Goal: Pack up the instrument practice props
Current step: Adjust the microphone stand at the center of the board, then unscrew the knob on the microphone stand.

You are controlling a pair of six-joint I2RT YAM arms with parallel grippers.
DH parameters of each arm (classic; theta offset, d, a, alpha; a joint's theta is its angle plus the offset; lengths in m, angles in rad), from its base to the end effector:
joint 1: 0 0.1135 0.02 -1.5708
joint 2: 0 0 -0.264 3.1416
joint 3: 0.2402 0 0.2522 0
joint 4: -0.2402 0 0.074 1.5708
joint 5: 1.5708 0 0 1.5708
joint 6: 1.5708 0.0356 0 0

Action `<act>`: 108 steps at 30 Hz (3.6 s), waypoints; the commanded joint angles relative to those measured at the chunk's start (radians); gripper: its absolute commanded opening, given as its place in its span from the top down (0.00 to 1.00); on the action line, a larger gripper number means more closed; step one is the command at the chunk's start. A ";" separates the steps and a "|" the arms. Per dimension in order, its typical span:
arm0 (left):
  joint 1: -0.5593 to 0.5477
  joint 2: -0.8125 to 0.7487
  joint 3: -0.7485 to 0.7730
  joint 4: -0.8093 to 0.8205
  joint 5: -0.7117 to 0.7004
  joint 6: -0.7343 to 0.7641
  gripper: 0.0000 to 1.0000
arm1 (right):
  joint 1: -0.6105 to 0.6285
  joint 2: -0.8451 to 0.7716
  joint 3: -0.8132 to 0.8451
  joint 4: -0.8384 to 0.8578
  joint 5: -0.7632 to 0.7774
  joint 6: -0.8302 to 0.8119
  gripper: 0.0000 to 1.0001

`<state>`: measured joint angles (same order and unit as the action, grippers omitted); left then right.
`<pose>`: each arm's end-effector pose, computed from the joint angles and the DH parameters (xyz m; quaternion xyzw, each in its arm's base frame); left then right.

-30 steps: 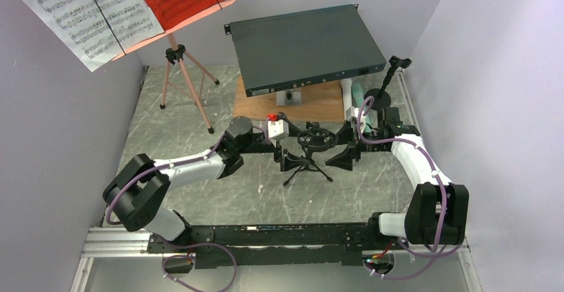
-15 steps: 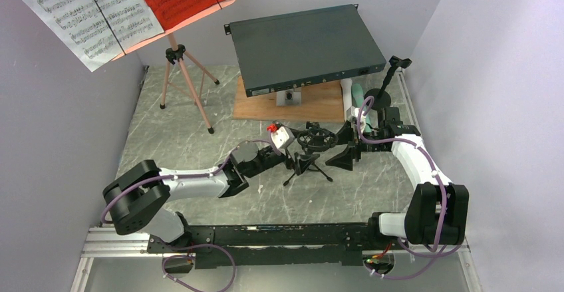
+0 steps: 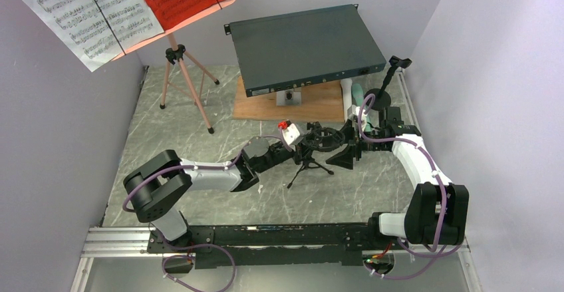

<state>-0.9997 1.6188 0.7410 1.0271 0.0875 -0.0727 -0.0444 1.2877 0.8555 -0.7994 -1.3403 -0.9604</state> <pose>0.1831 -0.2907 0.2434 0.3210 0.5682 -0.4113 0.6363 0.2225 0.0248 0.2414 -0.4356 0.6465 0.4728 0.4107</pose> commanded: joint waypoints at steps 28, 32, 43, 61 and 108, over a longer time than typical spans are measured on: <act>0.228 0.112 0.240 0.221 0.852 -0.298 1.00 | 0.038 -0.010 -0.021 0.162 -0.134 0.155 0.25; 0.220 0.125 0.252 0.222 0.852 -0.301 1.00 | 0.073 -0.006 -0.026 0.193 -0.128 0.188 0.32; 0.210 0.116 0.249 0.204 0.840 -0.285 1.00 | 0.090 -0.001 -0.005 0.174 -0.108 0.167 0.61; 0.214 0.084 0.217 0.194 0.810 -0.300 1.00 | 0.092 -0.015 0.069 -0.245 -0.050 -0.444 1.00; 0.216 0.066 0.195 0.194 0.822 -0.322 1.00 | 0.103 0.008 0.050 0.109 -0.072 0.241 0.59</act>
<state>-0.7841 1.7378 0.9192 1.1389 0.8986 -0.4046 0.0517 1.2858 0.8692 -0.6567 -1.3888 -0.6544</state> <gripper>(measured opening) 0.080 0.438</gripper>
